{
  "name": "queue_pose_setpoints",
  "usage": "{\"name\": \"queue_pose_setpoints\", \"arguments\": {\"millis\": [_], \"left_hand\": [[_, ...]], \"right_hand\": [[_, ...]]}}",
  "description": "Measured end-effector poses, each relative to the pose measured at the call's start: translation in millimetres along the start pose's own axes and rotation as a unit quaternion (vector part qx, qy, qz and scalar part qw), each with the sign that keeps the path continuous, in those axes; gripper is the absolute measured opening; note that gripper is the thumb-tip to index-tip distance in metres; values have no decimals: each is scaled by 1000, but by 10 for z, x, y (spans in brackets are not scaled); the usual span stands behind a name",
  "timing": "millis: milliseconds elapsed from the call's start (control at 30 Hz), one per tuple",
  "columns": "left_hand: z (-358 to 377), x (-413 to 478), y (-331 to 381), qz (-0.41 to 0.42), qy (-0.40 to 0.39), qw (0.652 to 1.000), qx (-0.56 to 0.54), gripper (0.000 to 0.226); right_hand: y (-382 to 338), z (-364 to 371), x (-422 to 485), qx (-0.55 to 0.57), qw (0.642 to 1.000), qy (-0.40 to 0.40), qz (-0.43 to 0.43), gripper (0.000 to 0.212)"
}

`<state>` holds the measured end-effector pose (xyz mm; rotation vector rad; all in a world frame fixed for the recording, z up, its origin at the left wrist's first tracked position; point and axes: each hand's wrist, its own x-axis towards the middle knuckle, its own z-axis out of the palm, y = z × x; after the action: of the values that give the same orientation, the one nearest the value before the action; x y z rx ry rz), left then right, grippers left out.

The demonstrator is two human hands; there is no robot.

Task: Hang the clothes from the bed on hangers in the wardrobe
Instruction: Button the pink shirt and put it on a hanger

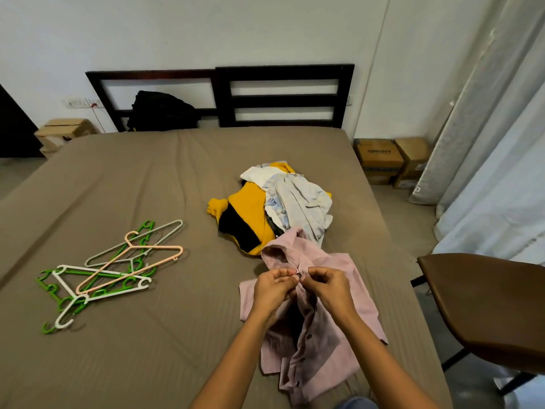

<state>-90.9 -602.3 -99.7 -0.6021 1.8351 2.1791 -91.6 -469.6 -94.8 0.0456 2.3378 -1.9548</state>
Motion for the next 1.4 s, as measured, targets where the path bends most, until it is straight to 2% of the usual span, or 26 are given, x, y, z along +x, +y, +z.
{"name": "queue_pose_setpoints", "arguments": {"millis": [200,367,567,667,800,933,1033,1133,1233,1400], "left_hand": [[-8,-31,-23,-35,0,999,-15,6],[-15,-42,-63,2,1,999,33,9],[18,-31,-87,31,6,997,69,8],[22,-45,-85,30,5,997,67,7],[31,-32,-88,36,27,994,103,13],[30,-2,-82,69,36,982,172,13],[30,-6,-94,88,51,970,221,4],[58,-10,-100,94,63,963,244,4],[79,-6,-85,82,67,967,232,6],[82,9,-111,74,62,977,188,15]], "right_hand": [[12,-25,-22,-27,999,3,32,20],[50,-32,3,-64,995,22,74,17],[37,-50,3,-32,996,22,81,6],[45,-63,2,-29,996,17,81,14],[59,-41,-18,-92,994,23,57,6],[69,-9,-74,-105,994,35,1,19],[147,-16,-76,-91,995,42,15,26],[204,-2,-78,-65,995,60,42,19],[222,32,-99,-36,995,75,51,3],[251,67,-71,-53,993,96,50,2]]}}
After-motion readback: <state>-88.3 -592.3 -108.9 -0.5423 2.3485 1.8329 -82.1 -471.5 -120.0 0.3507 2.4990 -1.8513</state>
